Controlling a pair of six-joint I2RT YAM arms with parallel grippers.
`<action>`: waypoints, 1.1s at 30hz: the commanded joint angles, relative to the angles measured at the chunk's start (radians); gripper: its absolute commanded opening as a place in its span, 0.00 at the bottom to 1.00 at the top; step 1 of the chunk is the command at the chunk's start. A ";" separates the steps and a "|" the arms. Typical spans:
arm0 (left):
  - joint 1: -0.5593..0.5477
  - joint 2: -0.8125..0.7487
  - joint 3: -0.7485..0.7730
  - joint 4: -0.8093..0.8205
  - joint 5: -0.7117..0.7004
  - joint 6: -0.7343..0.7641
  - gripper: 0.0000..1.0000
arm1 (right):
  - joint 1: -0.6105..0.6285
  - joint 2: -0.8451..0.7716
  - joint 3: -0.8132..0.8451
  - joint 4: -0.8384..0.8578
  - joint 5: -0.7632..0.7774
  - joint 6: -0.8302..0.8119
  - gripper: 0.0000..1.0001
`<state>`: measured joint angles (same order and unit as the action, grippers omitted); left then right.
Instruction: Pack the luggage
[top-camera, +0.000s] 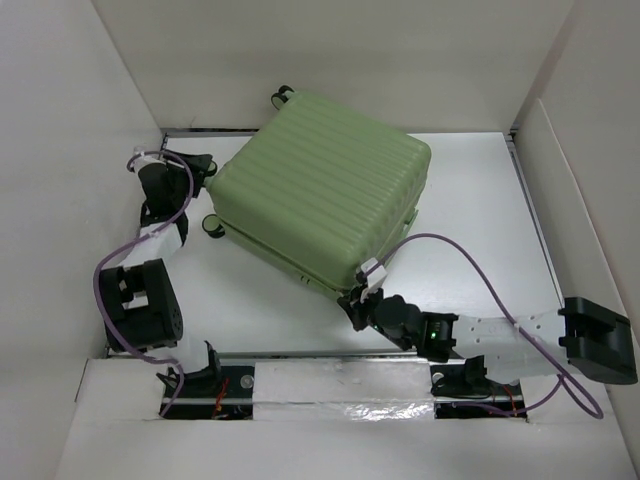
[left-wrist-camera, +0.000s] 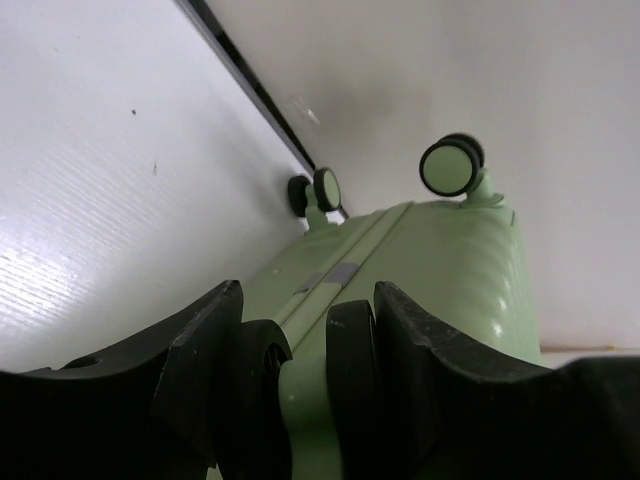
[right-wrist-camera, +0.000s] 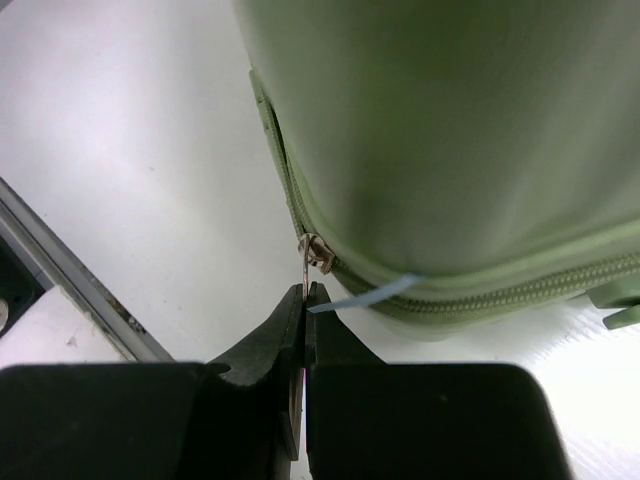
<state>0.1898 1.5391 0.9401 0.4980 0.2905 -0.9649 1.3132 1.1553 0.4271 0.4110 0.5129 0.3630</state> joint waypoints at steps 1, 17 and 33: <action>-0.076 -0.154 -0.144 0.209 -0.020 0.043 0.00 | -0.044 -0.069 0.067 0.129 -0.073 -0.045 0.00; -0.739 -0.830 -0.690 0.041 -0.405 0.089 0.00 | -0.373 -0.306 0.113 -0.128 -0.453 -0.144 0.00; -1.040 -1.059 -0.692 -0.194 -0.608 0.075 0.00 | -0.009 0.305 0.409 0.176 -0.473 -0.194 0.00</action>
<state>-0.7963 0.5236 0.2543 0.4335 -0.4278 -0.9760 1.2549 1.4914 0.8043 0.2718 0.2520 0.1528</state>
